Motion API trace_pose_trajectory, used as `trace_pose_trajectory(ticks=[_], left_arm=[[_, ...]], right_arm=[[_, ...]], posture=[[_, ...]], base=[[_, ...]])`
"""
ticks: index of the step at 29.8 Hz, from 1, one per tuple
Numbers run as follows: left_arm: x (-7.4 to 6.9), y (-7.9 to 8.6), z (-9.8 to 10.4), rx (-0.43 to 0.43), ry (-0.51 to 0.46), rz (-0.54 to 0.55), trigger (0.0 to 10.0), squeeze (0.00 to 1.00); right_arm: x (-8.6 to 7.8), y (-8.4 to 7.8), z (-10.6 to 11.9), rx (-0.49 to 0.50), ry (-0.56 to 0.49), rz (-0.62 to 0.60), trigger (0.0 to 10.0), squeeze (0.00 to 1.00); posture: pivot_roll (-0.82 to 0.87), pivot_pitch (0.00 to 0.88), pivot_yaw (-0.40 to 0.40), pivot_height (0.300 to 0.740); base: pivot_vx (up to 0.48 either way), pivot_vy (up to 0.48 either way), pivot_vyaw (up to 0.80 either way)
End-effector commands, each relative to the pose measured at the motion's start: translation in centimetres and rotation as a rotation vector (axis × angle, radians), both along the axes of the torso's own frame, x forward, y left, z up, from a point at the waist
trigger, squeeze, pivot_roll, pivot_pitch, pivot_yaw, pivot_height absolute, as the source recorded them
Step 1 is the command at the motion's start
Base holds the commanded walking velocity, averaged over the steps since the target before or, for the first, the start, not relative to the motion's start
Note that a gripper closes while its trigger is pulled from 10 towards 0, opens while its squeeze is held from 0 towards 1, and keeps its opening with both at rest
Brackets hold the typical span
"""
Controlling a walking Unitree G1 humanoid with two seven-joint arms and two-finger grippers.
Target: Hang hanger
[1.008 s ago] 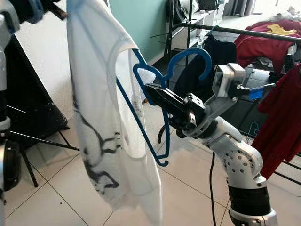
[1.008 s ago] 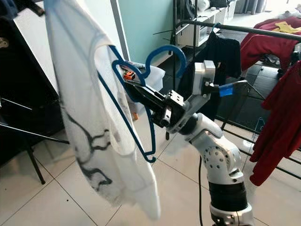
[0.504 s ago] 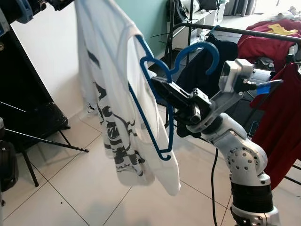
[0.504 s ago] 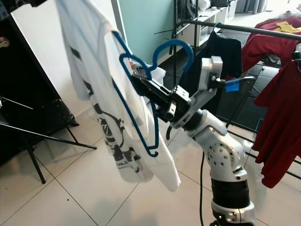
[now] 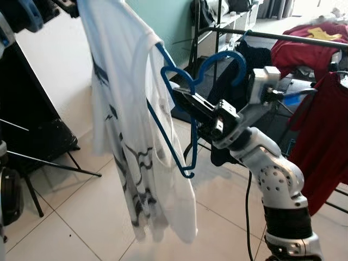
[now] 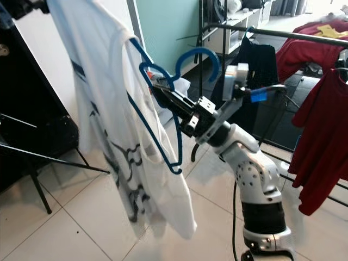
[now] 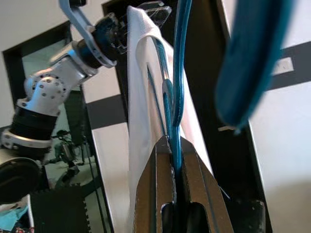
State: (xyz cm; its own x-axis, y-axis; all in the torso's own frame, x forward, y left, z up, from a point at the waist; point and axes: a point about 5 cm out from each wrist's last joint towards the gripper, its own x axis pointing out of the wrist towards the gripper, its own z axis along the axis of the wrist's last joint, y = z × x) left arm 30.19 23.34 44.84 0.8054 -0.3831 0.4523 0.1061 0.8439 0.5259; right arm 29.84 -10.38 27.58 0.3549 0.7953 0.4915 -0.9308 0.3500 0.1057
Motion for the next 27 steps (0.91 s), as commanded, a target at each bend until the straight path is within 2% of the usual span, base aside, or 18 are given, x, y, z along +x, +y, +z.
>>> trace_pose_trajectory(ticks=[1, 2, 5, 8, 9, 10, 11, 13, 16, 17, 18, 20, 21, 22, 23, 24, 25, 27], left_arm=[[-0.4, 1.3, 0.0, 0.031, -0.023, 0.09, 10.0, 1.0], [-0.4, 1.3, 0.0, 0.031, -0.023, 0.09, 10.0, 1.0], [-0.9, 2.4, 0.3, 0.13, -0.036, 0.192, 10.0, 1.0], [-1.2, 3.2, 0.8, 0.122, -0.051, 0.245, 10.0, 1.0], [-1.4, 3.7, 1.2, 0.086, -0.066, 0.272, 10.0, 0.26], [-1.4, 3.7, 1.2, 0.086, -0.066, 0.272, 10.0, 0.26], [-1.5, 3.3, 1.2, 0.047, -0.066, 0.238, 10.0, 0.0], [-0.7, 0.4, -1.2, 0.006, -0.012, 0.076, 10.0, 0.0], [-0.3, -0.9, -2.4, -0.001, 0.011, 0.018, 10.0, 0.0], [0.0, -2.2, -3.9, -0.016, 0.032, -0.029, 10.0, 0.0], [0.0, -2.2, -3.9, -0.016, 0.032, -0.029, 10.0, 0.0], [0.9, -5.1, -7.6, -0.062, 0.088, -0.083, 10.0, 0.0], [0.9, -5.1, -7.6, -0.062, 0.088, -0.083, 10.0, 0.0], [1.2, -6.7, -9.6, -0.099, 0.12, -0.106, 10.0, 0.0], [1.2, -6.7, -9.6, -0.099, 0.12, -0.106, 10.0, 0.0], [1.4, -8.1, -11.1, -0.104, 0.139, -0.097, 10.0, 0.0], [1.4, -8.1, -11.1, -0.104, 0.139, -0.097, 10.0, 0.0], [1.6, -9.5, -12.7, -0.111, 0.152, -0.061, 10.0, 0.0]], right_arm=[[0.2, 0.1, 0.3, -0.003, -0.007, -0.007, 10.0, 0.0], [0.2, 0.1, 0.3, -0.003, -0.007, -0.007, 10.0, 0.0], [0.3, 0.0, 0.2, -0.01, -0.005, -0.017, 10.0, 0.0], [0.6, -0.1, 0.1, -0.017, 0.002, -0.04, 10.0, 0.0], [0.9, -0.3, 0.1, -0.016, 0.011, -0.073, 10.0, 0.0], [0.9, -0.3, 0.1, -0.016, 0.011, -0.073, 10.0, 0.0], [1.4, -0.5, 0.1, -0.005, 0.027, -0.12, 10.0, 0.0], [2.3, -0.6, 0.2, 0.011, 0.047, -0.178, 10.0, 0.0], [2.5, -0.5, 0.3, 0.013, 0.051, -0.19, 10.0, 0.0], [2.6, -0.3, 0.3, 0.006, 0.053, -0.2, 10.0, 0.0], [2.6, -0.3, 0.3, 0.006, 0.053, -0.2, 10.0, 0.0], [2.9, 0.2, 0.4, 0.004, 0.058, -0.213, 10.0, 0.0], [2.9, 0.2, 0.4, 0.004, 0.058, -0.213, 10.0, 0.0], [3.0, 0.4, 0.5, 0.006, 0.06, -0.22, 10.0, 0.0], [3.0, 0.4, 0.5, 0.006, 0.06, -0.22, 10.0, 0.0], [3.0, 0.5, 0.6, 0.01, 0.061, -0.224, 10.0, 0.0], [3.0, 0.5, 0.6, 0.01, 0.061, -0.224, 10.0, 0.0], [3.0, 0.7, 0.8, 0.014, 0.059, -0.225, 10.0, 0.0]], posture=[[-0.02, 0.024, 0.093, 0.74], [-0.02, 0.024, 0.093, 0.74], [-0.02, 0.024, 0.095, 0.74], [-0.02, 0.024, 0.097, 0.74], [-0.02, 0.025, 0.097, 0.74], [-0.02, 0.025, 0.097, 0.74], [-0.02, 0.027, 0.095, 0.74], [-0.01, 0.031, 0.091, 0.74], [-0.01, 0.031, 0.091, 0.74], [-0.02, 0.032, 0.09, 0.74], [-0.02, 0.032, 0.09, 0.74], [-0.02, 0.036, 0.088, 0.74], [-0.02, 0.036, 0.088, 0.74], [-0.02, 0.036, 0.088, 0.74], [-0.02, 0.036, 0.088, 0.74], [-0.02, 0.04, 0.087, 0.74], [-0.02, 0.04, 0.087, 0.74], [-0.02, 0.042, 0.086, 0.74]], base=[[0.0, 0.0, 0.0], [0.0, 0.0, 0.0], [0.0, 0.0, 0.0], [0.0, 0.0, 0.0], [0.0, 0.0, 0.0], [0.0, 0.0, 0.0], [0.0, 0.0, 0.0], [0.0, 0.0, 0.0], [0.0, 0.0, 0.0], [0.0, 0.0, 0.0], [0.0, 0.0, 0.0], [0.0, 0.0, 0.0], [0.0, 0.0, 0.0], [0.0, 0.0, 0.0], [0.0, 0.0, 0.0], [0.0, 0.0, 0.0], [0.0, 0.0, 0.0], [0.0, 0.0, 0.0]])
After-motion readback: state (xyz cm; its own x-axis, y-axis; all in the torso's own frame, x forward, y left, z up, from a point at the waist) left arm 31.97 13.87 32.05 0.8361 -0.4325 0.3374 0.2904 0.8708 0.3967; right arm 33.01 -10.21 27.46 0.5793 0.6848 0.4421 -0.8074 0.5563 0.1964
